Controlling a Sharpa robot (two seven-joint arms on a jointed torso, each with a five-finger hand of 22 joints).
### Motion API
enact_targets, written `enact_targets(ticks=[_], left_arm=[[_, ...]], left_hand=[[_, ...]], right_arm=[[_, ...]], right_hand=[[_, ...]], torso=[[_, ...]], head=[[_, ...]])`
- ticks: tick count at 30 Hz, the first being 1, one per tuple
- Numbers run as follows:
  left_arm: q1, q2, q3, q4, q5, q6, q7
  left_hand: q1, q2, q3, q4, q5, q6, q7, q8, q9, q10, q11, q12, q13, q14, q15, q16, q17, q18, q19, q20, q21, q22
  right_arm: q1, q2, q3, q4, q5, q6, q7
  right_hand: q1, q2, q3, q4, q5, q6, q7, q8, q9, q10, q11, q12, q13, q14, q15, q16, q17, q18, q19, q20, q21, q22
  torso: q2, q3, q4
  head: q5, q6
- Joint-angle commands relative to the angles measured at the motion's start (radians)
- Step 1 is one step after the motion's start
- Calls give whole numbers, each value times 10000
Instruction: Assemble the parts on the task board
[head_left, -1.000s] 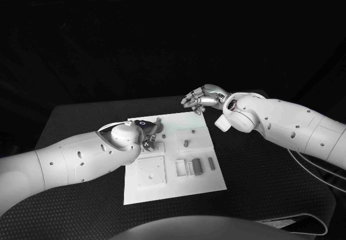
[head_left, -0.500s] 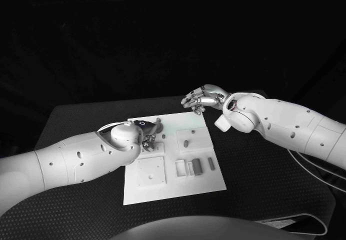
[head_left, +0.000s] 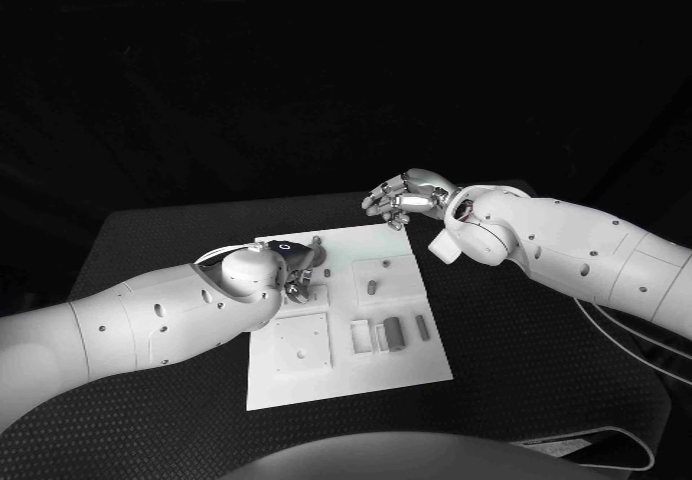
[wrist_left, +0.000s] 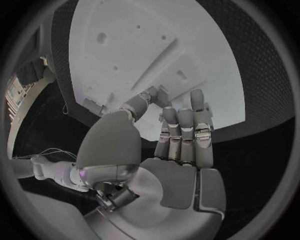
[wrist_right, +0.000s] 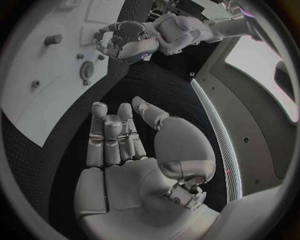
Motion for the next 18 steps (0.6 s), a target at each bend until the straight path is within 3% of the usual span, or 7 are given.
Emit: enact_targets(ticks=[1,18], left_arm=[[1,30,-6,14,-5,-73,89],[-3,12,-22,9,9,-29,55]], left_hand=[[10,-78,1,50,-48,-2,55,-27,15,0,42,-4,10,-20,-11,-64,15,-147,-69,-11,-40,-12],[6,-91,-18,55,-51,-24,63,-35,21,-14,49,-3,14,-29,-4,-68,19,-147,-80,-8,-42,-18]], right_arm=[[-4,4,3,12,-61,131,65],[-4,-4,3,9,-60,128,61]], right_hand=[[-111,-1,-41,26,37,20,70,-45,-13,-40,32,66,-13,28,-71,-48,-17,69,71,-27,-48,118],[-122,-9,-39,26,37,15,71,-48,-16,-47,34,66,-18,24,-69,-51,-19,69,65,-25,-53,118]], torso=[[2,9,-3],[0,8,-3]], head=[[-1,-2],[-18,-5]])
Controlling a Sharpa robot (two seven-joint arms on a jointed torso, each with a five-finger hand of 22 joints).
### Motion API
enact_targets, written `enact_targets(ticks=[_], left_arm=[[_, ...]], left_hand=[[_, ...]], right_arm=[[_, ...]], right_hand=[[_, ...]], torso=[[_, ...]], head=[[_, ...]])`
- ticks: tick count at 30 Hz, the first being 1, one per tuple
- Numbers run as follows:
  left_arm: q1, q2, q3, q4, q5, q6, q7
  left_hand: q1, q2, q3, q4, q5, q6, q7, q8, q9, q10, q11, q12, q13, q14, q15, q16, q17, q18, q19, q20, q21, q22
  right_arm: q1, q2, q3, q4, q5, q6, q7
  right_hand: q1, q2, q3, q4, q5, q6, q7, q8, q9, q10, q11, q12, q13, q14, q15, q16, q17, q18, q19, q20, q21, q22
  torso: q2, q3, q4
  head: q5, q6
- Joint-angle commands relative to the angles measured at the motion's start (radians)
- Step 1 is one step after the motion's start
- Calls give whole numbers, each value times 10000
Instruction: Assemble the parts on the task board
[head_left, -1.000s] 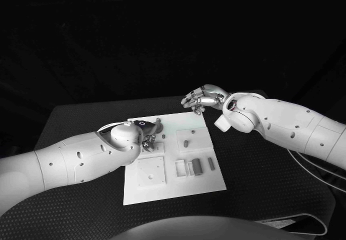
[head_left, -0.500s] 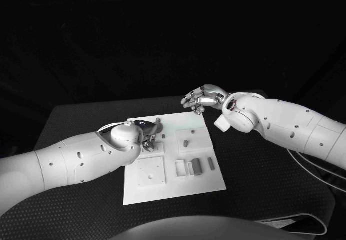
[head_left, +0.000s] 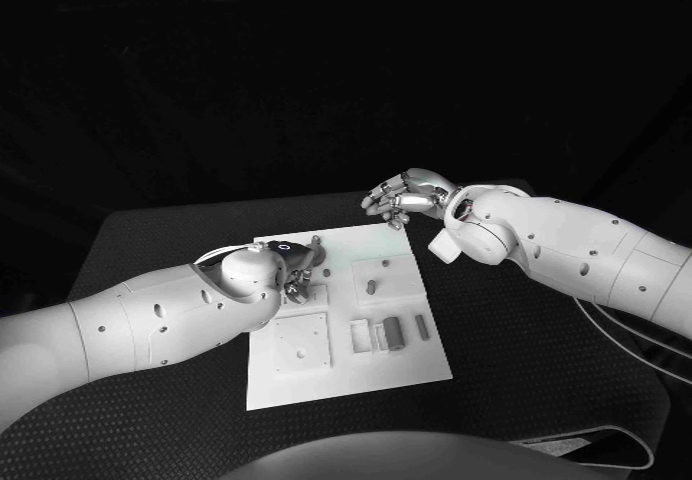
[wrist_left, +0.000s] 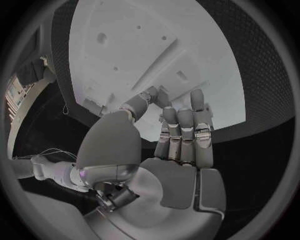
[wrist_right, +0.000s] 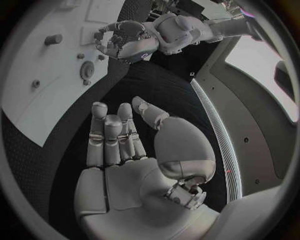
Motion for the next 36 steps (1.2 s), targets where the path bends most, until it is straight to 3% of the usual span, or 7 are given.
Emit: enact_targets(ticks=[1,7,12,27,36], left_arm=[[0,10,-1,14,16,-38,53],[0,3,-1,12,41,-84,53],[-1,-2,-1,14,43,-108,61],[-2,-14,0,23,44,-214,70],[-2,-206,23,282,551,-865,47]], left_hand=[[-2,-110,-32,55,-56,-76,100,-71,1,-32,64,-9,17,-41,-1,-75,11,-148,-95,-2,-46,-16],[-38,-217,-139,74,-531,-713,291,-403,-100,-119,244,1,39,-97,150,-92,29,-148,-156,18,-44,-52],[-86,-266,-260,70,-566,-1213,383,-656,-215,-156,333,18,52,-114,242,-92,44,-148,-178,33,-40,-75],[-82,-276,-304,71,-588,-1356,408,-707,-239,-163,356,29,54,-115,261,-93,51,-148,-177,31,-37,-89],[-144,-311,-347,129,-638,-1312,432,-660,-224,-181,380,28,50,-132,285,-101,57,-148,-198,45,-43,-107]], right_arm=[[-4,1,3,10,-60,126,61],[-4,3,3,4,-59,118,58],[-5,6,3,-1,-58,114,58],[-8,7,3,1,-56,115,60],[-11,3,3,-14,-55,113,61]], right_hand=[[-124,-13,-39,26,37,2,83,-41,-17,-49,35,65,-9,24,-70,-52,-11,79,64,-25,-54,118],[-130,-19,-39,27,37,-8,86,-47,-20,-59,38,61,-12,20,-68,-54,-13,79,60,-23,-57,117],[-134,-24,-38,26,37,-15,88,-51,-22,-66,40,59,-15,17,-65,-56,-14,79,57,-22,-60,117],[-136,-25,-33,26,37,-24,92,-57,-25,-75,44,57,-18,12,-61,-59,-15,79,52,-21,-64,118],[-138,-24,-31,26,37,-26,93,-58,-26,-78,46,58,-20,10,-60,-59,-15,79,51,-20,-65,118]], torso=[[-2,-2,3],[0,-7,5],[0,-6,3],[0,-2,2],[0,-6,-2]], head=[[-2,8],[-5,8],[-8,9],[-10,20],[-17,20]])
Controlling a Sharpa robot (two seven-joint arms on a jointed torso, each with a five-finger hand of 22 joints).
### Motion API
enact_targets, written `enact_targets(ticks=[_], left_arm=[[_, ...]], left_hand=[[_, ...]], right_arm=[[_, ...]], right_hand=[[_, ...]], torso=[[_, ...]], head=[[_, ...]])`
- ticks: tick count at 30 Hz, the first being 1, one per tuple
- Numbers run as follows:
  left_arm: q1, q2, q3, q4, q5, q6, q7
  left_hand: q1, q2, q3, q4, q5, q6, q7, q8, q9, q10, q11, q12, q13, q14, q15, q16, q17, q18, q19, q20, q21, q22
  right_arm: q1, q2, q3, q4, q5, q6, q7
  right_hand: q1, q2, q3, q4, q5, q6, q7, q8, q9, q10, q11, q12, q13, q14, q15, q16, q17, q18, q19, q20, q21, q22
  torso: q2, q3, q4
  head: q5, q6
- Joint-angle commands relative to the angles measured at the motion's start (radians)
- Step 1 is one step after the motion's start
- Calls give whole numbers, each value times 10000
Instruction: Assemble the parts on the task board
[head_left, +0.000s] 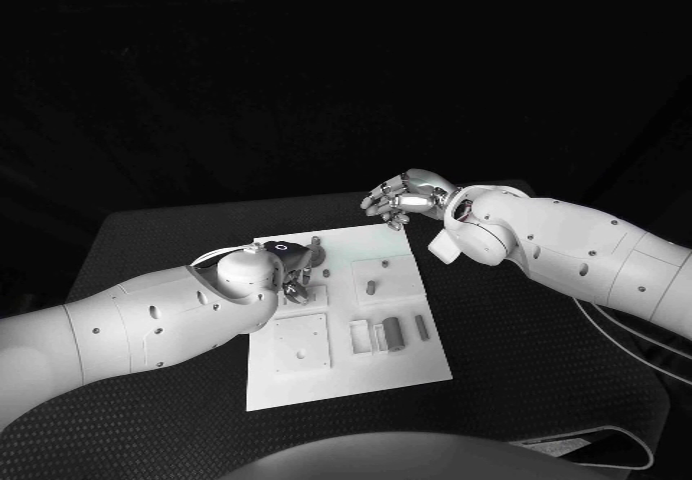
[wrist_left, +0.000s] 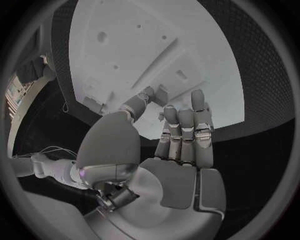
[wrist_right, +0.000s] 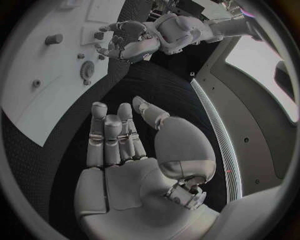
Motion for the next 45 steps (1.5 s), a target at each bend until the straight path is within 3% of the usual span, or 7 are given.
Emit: enact_targets(ticks=[1,12,19,22,26,34,45], left_arm=[[3,-58,19,148,484,-598,48],[13,-284,104,273,2058,-1116,41],[73,-432,447,284,3798,-1157,-2],[285,-499,501,277,3992,-1006,-186],[597,-556,498,191,4085,-564,-283],[781,-507,493,52,4130,929,-557],[973,-186,483,-468,4738,2733,-745]], left_hand=[[-43,-129,-96,46,-235,-393,382,18,5,1,102,32,10,-19,86,-50,17,-148,-88,10,-39,-18],[-509,-228,-264,509,-287,-364,426,79,26,22,141,52,-2,4,117,-42,37,-147,-59,-7,-33,-63],[-1299,-93,-585,1118,-272,-312,420,126,46,16,136,75,-3,6,117,-19,57,-126,-78,-23,-43,-103],[-1876,152,-875,1512,-310,-159,367,229,100,10,88,89,-1,-4,75,-4,69,-117,-102,-43,-44,-129],[-2373,1120,-1074,2014,-312,257,225,639,294,-95,-38,9,-36,-123,-15,-73,46,-135,-269,-38,-88,-183],[-1721,2236,-2114,1886,-114,1120,-160,1382,570,-285,-401,-408,-239,-418,-178,-384,-81,-148,-783,46,-57,-444],[-648,2916,-3975,3009,-174,2026,-445,1092,449,292,-703,-554,-288,49,-242,-412,-126,-149,-422,-125,-5,-660]], right_arm=[[-6,2,3,1,-55,114,64],[-9,4,3,-4,-55,103,55],[-9,7,3,-10,-49,94,54],[-9,9,3,-23,-45,91,53],[-9,6,3,-34,-34,57,34],[-9,-13,2,-34,-33,44,-18],[-9,-9,2,-40,-32,45,-41]], right_hand=[[-99,16,-31,26,37,-6,54,-58,-17,-42,9,59,-13,-3,-46,-59,-17,147,52,-21,-65,118],[-100,24,-28,29,37,-5,55,-59,-17,-43,10,61,-14,-3,-45,-58,-17,147,53,-21,-65,118],[-107,33,-27,33,37,-5,56,-58,-18,-43,11,63,-14,-3,-44,-57,-17,147,53,-19,-66,118],[-112,37,-28,36,36,-5,57,-58,-18,-43,12,64,-15,-3,-44,-57,-18,147,54,-18,-66,119],[-126,44,-31,42,36,-4,57,-58,-18,-43,13,66,-15,-2,-43,-56,-17,147,55,-16,-66,119],[-136,54,-30,41,37,-3,58,-58,-18,-43,13,68,-16,0,-42,-54,-17,147,58,-15,-65,119],[-138,46,-30,34,36,-2,57,-58,-18,-44,13,71,-17,1,-42,-52,-17,147,58,-16,-65,120]], torso=[[0,-1,2],[-2,2,6],[-3,6,7],[-6,9,6],[-6,16,4],[1,7,-4],[1,4,3]], head=[[-5,-1],[11,29],[36,52],[59,71],[91,85],[93,112],[74,120]])
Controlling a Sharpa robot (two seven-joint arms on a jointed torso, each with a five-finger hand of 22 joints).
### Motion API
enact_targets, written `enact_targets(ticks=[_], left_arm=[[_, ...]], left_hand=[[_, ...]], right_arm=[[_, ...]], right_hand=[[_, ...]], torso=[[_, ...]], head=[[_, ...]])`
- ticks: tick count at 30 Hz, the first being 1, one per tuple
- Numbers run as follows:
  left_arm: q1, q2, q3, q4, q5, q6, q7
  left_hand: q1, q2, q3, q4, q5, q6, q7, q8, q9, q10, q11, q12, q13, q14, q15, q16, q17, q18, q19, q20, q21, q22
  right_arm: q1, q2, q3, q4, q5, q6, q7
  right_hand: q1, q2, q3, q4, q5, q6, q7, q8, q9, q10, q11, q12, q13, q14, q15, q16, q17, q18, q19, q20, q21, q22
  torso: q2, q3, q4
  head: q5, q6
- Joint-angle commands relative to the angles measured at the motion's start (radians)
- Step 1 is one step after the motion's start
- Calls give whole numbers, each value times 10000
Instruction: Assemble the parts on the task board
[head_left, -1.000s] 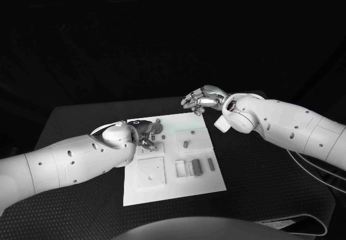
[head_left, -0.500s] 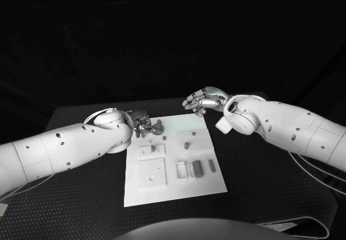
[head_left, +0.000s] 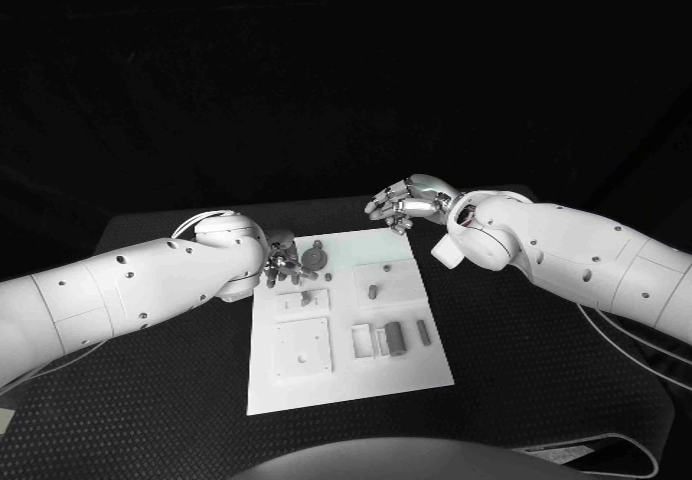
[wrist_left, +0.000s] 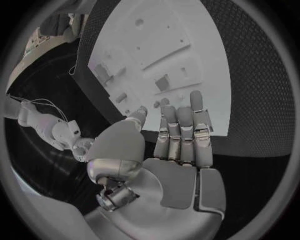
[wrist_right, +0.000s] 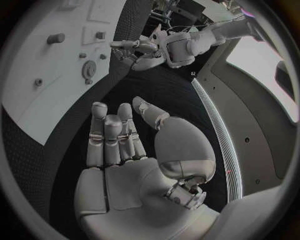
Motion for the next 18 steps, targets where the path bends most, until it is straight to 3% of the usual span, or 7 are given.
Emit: enact_targets(ticks=[1,2,4,5,6,13,18], left_arm=[[75,123,-7,-188,769,1300,-237],[83,154,-14,-226,858,1358,-264],[86,208,-27,-257,895,1484,-316],[86,230,-28,-268,891,1626,-332],[86,250,-28,-281,891,1696,-329],[87,415,-52,-489,899,2006,-322],[84,559,-179,-722,905,1850,-395]], left_hand=[[400,186,-490,435,-26,151,-17,-105,-29,191,-65,-62,-12,174,-25,-46,-21,-151,164,-21,42,-14],[446,245,-544,509,-24,164,-38,-118,-33,210,-51,-68,-11,192,-28,-48,-23,-151,180,-26,44,-14],[969,399,-1077,1055,-19,199,-22,-255,-83,289,-58,-134,0,268,-48,-89,-40,-151,233,-57,34,-10],[1487,448,-1463,1578,-13,223,12,-362,-123,311,-49,-176,22,287,-52,-117,-46,-151,254,-65,32,-7],[1623,462,-1641,1767,-29,210,-9,-412,-138,318,-15,-192,31,295,-49,-125,-47,-151,265,-49,32,-5],[1336,455,-2148,1798,-133,259,-1,-542,-179,364,-6,-253,55,335,-42,-162,-56,-151,316,-45,17,-48],[1105,556,-2278,1802,-163,283,-4,-578,-179,385,-11,-277,68,349,-41,-169,-55,-151,329,-58,14,-76]], right_arm=[[-5,6,3,3,-35,54,15],[-5,8,2,2,-35,51,14],[-5,14,2,0,-35,45,12],[-5,20,2,-7,-35,41,13],[-5,27,2,-16,-35,37,14],[-5,64,2,-42,-35,38,19],[-5,68,2,-40,-35,36,22]], right_hand=[[-100,6,-30,33,37,11,62,-58,-11,-44,14,32,-10,15,-56,-52,-10,72,73,-31,-65,120],[-100,5,-30,33,37,11,62,-58,-11,-44,14,32,-10,15,-56,-51,-10,72,73,-31,-65,120],[-100,4,-30,32,37,11,62,-58,-11,-44,14,32,-10,16,-56,-51,-10,72,73,-31,-65,121],[-100,4,-30,31,37,12,61,-58,-11,-44,14,33,-11,16,-56,-51,-10,72,73,-31,-65,121],[-100,4,-29,31,37,12,61,-58,-11,-44,14,33,-11,16,-56,-51,-10,72,73,-31,-65,121],[-101,1,-28,29,37,12,61,-58,-11,-44,13,35,-11,15,-57,-50,-10,72,72,-31,-65,121],[-102,-1,-27,28,37,12,61,-58,-11,-44,13,37,-11,15,-57,-50,-10,72,71,-31,-66,122]], torso=[[3,-1,4],[4,0,4],[4,0,4],[4,0,4],[7,0,5],[4,3,6],[5,3,0]], head=[[-10,-6],[-11,-10],[-11,-10],[-11,-10],[-19,-12],[-8,-37],[-18,-54]])
